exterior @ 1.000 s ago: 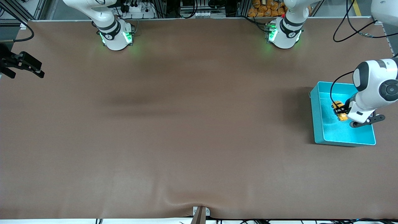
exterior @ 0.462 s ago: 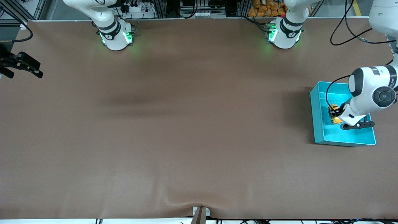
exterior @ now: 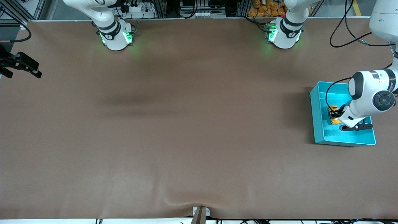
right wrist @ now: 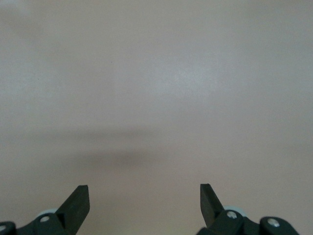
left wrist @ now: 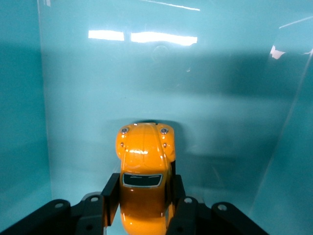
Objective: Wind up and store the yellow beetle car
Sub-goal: 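Open the left gripper to release the car in the bin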
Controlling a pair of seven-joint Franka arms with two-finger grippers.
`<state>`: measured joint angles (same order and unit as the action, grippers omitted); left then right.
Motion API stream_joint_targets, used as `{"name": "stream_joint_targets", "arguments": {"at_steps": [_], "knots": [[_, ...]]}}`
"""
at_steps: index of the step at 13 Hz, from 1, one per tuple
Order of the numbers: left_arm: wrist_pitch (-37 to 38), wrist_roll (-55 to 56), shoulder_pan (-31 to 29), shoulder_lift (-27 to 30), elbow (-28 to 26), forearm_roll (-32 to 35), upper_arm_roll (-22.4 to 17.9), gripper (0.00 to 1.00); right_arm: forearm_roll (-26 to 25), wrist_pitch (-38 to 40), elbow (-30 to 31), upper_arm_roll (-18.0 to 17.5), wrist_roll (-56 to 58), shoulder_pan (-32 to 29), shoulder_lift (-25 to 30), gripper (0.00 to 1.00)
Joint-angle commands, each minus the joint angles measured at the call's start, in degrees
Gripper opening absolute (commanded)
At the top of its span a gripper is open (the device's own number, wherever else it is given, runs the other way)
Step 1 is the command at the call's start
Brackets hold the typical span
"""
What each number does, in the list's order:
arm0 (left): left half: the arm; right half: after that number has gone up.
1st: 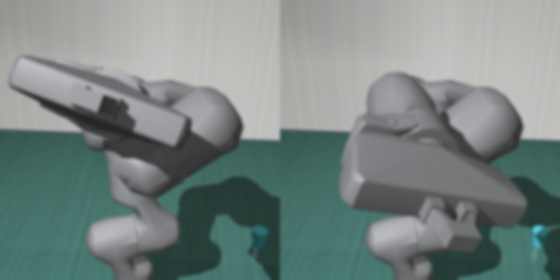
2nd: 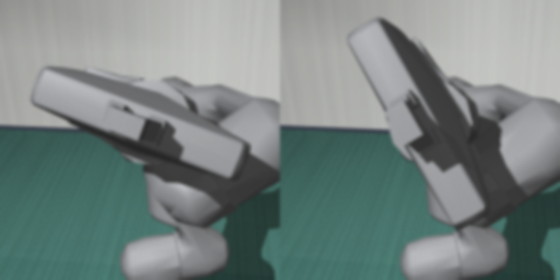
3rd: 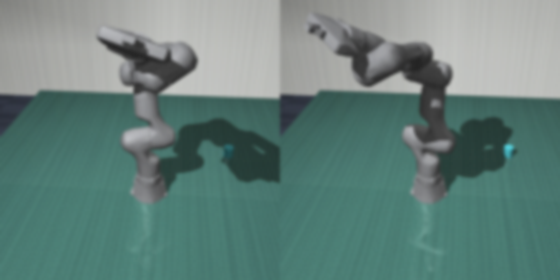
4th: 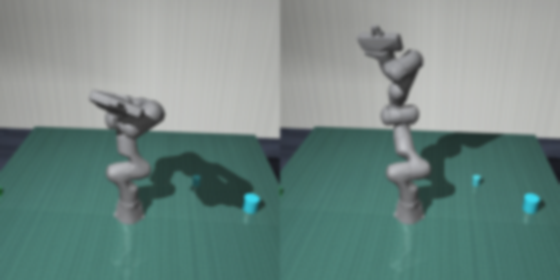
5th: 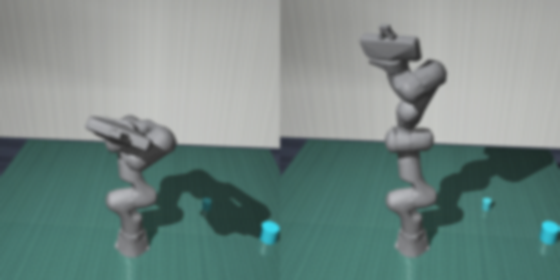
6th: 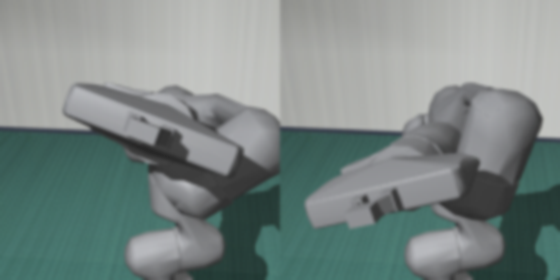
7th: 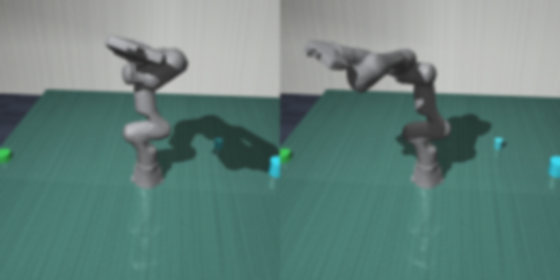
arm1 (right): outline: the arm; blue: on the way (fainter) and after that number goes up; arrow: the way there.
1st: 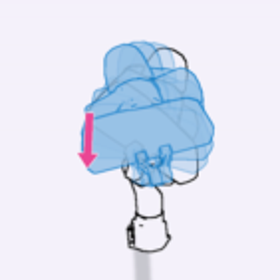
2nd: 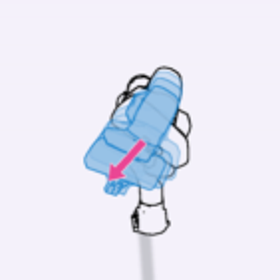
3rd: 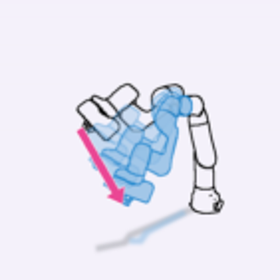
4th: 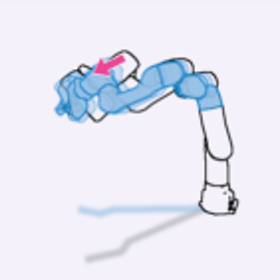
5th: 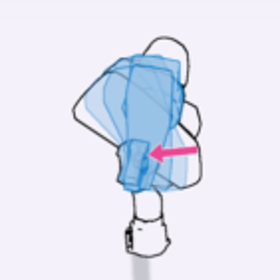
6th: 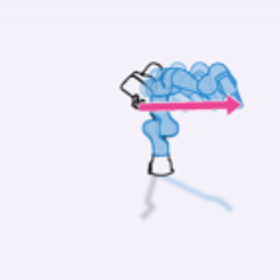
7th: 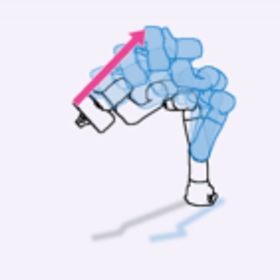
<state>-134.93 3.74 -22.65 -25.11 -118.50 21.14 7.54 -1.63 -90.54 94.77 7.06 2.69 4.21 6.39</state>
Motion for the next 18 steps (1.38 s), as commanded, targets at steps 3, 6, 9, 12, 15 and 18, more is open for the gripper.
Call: {"name": "stream_joint_targets", "arguments": {"at_steps": [3, 6, 9, 12, 15, 18], "knots": [[-0.16, -0.49, -0.90, -1.43, 1.43, 1.27, 0.19, 0.09, -1.01, 0.72, -1.34, -0.30, -0.76, -0.17, -0.77, 1.00], [-0.16, 0.21, -1.08, -2.40, 2.74, 1.18, 0.11, 0.45, -1.01, 0.72, -1.34, -0.30, -0.76, -0.17, -1.03, 1.00], [-0.16, 0.83, -0.73, -1.78, 4.33, 1.27, 0.19, 1.00, -1.01, 0.72, -1.34, -0.30, -0.76, -0.17, -1.03, 1.00], [-0.16, 1.44, 0.41, -0.65, 5.82, 0.57, 0.20, 1.00, -1.01, 0.72, -1.34, -0.30, -0.85, -0.17, -1.03, 1.00], [0.62, 1.18, 1.12, 3.56, 5.91, 0.48, 0.46, 1.00, -1.01, 1.16, -1.43, -0.30, -0.85, -0.17, -1.03, 1.00], [5.80, 0.22, 2.43, 9.36, 7.57, -0.74, 1.33, 1.00, -1.01, 1.42, -1.43, -0.30, -0.85, -0.08, -1.03, 1.00]]}}
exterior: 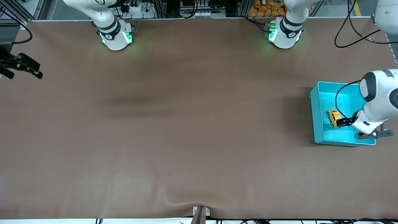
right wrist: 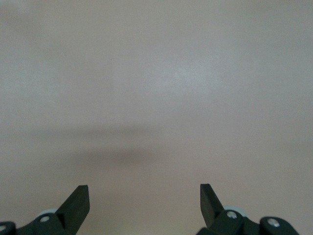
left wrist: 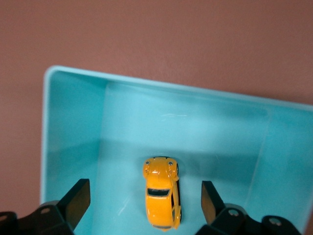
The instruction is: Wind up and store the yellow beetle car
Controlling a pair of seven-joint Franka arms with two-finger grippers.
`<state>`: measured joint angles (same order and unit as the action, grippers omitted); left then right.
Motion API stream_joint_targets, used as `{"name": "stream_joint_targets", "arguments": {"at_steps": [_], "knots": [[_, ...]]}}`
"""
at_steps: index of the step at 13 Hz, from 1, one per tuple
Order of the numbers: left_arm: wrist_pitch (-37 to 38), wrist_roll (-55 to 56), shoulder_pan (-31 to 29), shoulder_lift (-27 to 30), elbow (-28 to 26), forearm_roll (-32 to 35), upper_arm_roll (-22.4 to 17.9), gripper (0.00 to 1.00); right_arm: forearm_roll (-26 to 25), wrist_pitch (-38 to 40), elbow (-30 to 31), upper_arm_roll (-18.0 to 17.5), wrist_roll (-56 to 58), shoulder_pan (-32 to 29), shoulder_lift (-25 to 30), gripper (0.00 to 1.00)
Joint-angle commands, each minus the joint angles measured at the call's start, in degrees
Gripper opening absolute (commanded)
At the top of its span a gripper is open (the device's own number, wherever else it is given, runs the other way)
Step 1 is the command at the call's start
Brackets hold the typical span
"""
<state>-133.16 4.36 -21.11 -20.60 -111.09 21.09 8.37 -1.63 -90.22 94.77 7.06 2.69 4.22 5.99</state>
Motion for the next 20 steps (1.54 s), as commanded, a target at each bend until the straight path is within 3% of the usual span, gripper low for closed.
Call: {"name": "stream_joint_targets", "arguments": {"at_steps": [1, 5, 7, 10, 14, 20], "knots": [[7.18, -0.40, 3.16, 6.43, 2.00, -2.78, 0.42, 1.00, -1.01, 1.10, -1.43, -0.29, -0.85, -0.09, -0.63, 1.00], [33.78, -2.15, 10.03, 7.77, 22.01, -10.18, 0.51, 1.00, -1.01, 1.10, -1.43, -0.29, -0.76, -0.09, -0.63, 1.00], [42.33, -3.65, 11.79, 8.47, 28.97, -13.07, 1.12, 1.00, -0.92, 1.10, -1.43, -0.29, -0.76, -0.09, -0.63, 1.00], [47.88, -2.87, 11.88, 12.85, 30.58, -18.88, 1.82, 1.00, -0.92, 1.10, -1.43, -0.29, -0.76, -0.09, -0.63, 1.00], [50.54, -2.42, 12.67, 16.64, 30.49, -18.80, 5.86, 1.00, -0.92, 1.63, -1.43, -0.29, -0.85, -0.09, -0.63, 1.00], [50.98, 2.59, 19.70, 17.09, 29.79, -18.45, 4.91, 1.00, -0.92, 1.63, -1.60, -0.38, -0.85, 0.17, -0.63, 1.00]]}}
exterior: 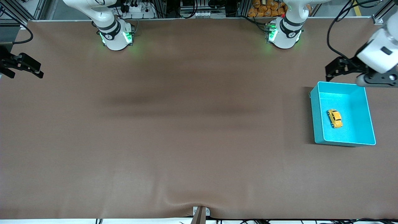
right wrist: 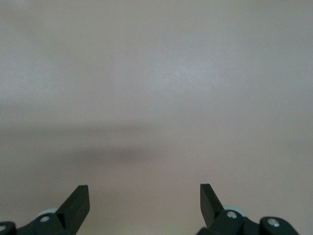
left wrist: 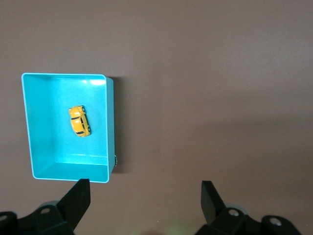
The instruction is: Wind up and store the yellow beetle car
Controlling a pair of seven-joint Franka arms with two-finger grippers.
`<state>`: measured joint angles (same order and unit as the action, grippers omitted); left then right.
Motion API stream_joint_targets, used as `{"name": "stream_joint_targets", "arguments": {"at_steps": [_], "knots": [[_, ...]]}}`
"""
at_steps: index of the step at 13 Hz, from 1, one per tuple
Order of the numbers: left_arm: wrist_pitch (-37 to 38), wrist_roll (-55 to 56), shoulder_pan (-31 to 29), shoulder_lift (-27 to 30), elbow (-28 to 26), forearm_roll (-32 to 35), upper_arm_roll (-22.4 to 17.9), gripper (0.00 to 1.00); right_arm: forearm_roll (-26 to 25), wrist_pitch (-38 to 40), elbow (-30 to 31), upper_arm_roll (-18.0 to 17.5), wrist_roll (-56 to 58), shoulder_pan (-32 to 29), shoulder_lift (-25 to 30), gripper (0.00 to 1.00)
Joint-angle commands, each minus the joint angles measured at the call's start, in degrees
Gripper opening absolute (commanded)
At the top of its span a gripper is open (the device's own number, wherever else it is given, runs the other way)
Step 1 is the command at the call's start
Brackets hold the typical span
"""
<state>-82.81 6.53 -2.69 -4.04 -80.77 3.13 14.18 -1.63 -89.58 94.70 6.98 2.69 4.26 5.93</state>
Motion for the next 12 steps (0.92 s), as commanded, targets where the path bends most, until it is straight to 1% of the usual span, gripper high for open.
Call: {"name": "stream_joint_targets", "arguments": {"at_steps": [1, 4, 8, 10, 12], "knots": [[0.63, 0.42, 1.37, 0.61, -0.53, -0.50, -0.91, 1.00, -0.83, 0.99, -1.80, -0.30, -0.85, 0.22, -0.57, 1.00], [0.72, 0.42, 1.37, 1.14, -0.88, -1.02, -0.91, 1.00, -0.83, 0.99, -2.32, -0.39, -0.24, 0.22, -0.57, 1.00], [4.75, 0.15, 1.45, 1.58, -0.79, -1.29, -0.91, 1.00, -0.83, 0.64, -3.12, -0.30, 0.38, 0.48, -0.57, 1.00], [5.02, 0.07, 1.37, 2.02, -0.62, -4.00, -1.00, 1.00, -0.13, 0.28, -3.38, -0.30, 0.47, -0.04, -0.57, 1.00], [5.11, 0.33, 1.28, 2.28, -0.62, -4.63, -1.00, 1.00, 0.14, 0.37, -3.47, -0.30, 0.47, 0.04, -0.57, 1.00]]}}
